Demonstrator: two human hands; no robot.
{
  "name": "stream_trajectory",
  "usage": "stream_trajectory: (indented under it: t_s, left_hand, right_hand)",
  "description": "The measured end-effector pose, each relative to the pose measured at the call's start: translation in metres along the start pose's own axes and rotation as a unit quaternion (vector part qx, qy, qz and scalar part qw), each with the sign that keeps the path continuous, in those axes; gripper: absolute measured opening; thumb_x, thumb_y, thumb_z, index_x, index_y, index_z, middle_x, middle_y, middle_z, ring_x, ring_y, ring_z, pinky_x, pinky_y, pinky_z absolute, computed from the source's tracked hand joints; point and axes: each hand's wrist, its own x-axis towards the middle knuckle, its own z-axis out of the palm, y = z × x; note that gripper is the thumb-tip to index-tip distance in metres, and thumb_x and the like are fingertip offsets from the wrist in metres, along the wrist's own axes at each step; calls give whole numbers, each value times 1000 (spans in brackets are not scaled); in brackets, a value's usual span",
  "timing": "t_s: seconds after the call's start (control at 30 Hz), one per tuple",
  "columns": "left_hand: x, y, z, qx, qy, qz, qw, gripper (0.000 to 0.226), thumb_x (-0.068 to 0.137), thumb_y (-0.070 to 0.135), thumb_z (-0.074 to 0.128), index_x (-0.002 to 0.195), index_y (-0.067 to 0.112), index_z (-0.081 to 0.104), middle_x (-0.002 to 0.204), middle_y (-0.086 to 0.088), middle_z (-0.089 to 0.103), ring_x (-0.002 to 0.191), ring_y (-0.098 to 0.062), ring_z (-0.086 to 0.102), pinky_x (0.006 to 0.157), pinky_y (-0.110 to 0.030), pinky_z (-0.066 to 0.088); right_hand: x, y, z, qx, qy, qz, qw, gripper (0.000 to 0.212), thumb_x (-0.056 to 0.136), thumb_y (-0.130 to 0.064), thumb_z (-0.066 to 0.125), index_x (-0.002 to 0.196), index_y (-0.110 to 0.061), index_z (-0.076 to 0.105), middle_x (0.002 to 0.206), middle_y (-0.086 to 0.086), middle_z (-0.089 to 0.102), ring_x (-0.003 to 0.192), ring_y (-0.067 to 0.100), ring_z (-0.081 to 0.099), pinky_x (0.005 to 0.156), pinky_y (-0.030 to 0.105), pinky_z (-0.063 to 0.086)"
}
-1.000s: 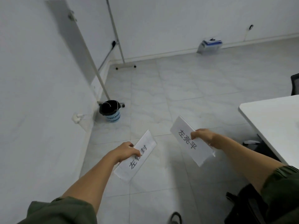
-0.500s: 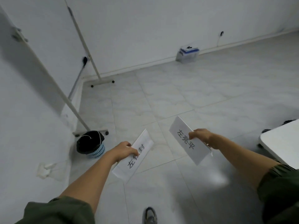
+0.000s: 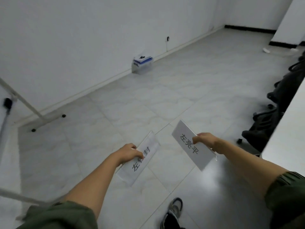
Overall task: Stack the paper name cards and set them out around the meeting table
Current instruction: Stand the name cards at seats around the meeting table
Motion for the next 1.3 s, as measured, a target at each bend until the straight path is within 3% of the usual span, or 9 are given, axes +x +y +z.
stream_trajectory:
  t_s: [0.13, 0.23, 0.33, 0.5, 0.83, 0.93, 1.07, 1.17, 1.3]
  left_hand:
    - [84, 56, -25, 22, -22, 10, 999, 45, 63, 25, 79, 102, 12, 62, 103, -12, 68, 88, -28, 69, 79, -39, 58]
    - [143, 107, -56, 39, -32, 21, 999, 54, 56, 31, 78, 104, 14, 62, 102, -10, 68, 87, -26, 69, 81, -40, 59]
    - [202, 156, -77, 45, -44, 35, 997, 56, 55, 33, 77, 105, 13, 62, 102, -12, 68, 87, -27, 69, 81, -41, 59]
    - [301, 230, -90, 83, -87, 51, 991, 60, 49, 35, 78, 103, 15, 62, 102, -11, 69, 86, -27, 70, 81, -43, 59]
    - [510, 428, -97, 169, -194, 141, 956, 59, 52, 34, 76, 105, 13, 60, 102, -11, 68, 89, -26, 69, 83, -42, 58]
    - [556, 504, -89, 203, -218, 176, 938, 57, 53, 36, 76, 103, 14, 61, 103, -10, 68, 90, -27, 68, 85, -44, 56]
    - [608, 580, -50, 241, -269, 202, 910, 53, 58, 34, 76, 105, 15, 61, 104, -9, 68, 90, -25, 68, 85, -41, 56]
    - [640, 627, -15, 271, -297, 217, 889, 53, 59, 35, 75, 106, 16, 60, 105, -8, 67, 91, -24, 67, 84, -40, 56]
    - [690, 698, 42, 299, -323, 228, 869, 55, 56, 38, 73, 105, 16, 59, 105, -8, 67, 92, -25, 67, 86, -41, 55]
  right_hand:
    - [77, -28, -39, 25, 34, 25, 999, 31, 72, -32, 66, 97, -14, 71, 93, 12, 73, 81, 29, 70, 62, 28, 52]
    - [126, -64, -77, 47, 53, 27, 997, 27, 75, -31, 66, 96, -15, 71, 90, 10, 73, 76, 25, 69, 60, 25, 51]
    - [166, -94, -110, 55, 64, 32, 996, 24, 77, -29, 66, 96, -15, 70, 90, 9, 72, 75, 24, 68, 61, 26, 50]
    - [231, -118, -170, 72, 90, 42, 992, 47, 56, -36, 64, 96, -13, 71, 91, 13, 73, 81, 29, 71, 76, 41, 57]
    - [355, -143, -300, 155, 231, 109, 954, 27, 73, -30, 68, 95, -13, 70, 91, 12, 72, 76, 27, 67, 66, 29, 50]
    - [369, -151, -341, 178, 264, 122, 940, 18, 81, -22, 65, 95, -11, 69, 93, 14, 71, 77, 28, 67, 68, 32, 52]
    - [387, -135, -389, 221, 307, 148, 914, 28, 71, -30, 68, 93, -13, 71, 99, 15, 70, 89, 34, 69, 74, 38, 54]
    - [403, -118, -424, 250, 327, 164, 896, 21, 81, -25, 67, 97, -12, 72, 101, 15, 70, 89, 33, 69, 76, 39, 56]
    - [442, -87, -488, 302, 353, 178, 868, 38, 74, -45, 71, 100, -17, 70, 100, 12, 72, 87, 31, 71, 82, 43, 59]
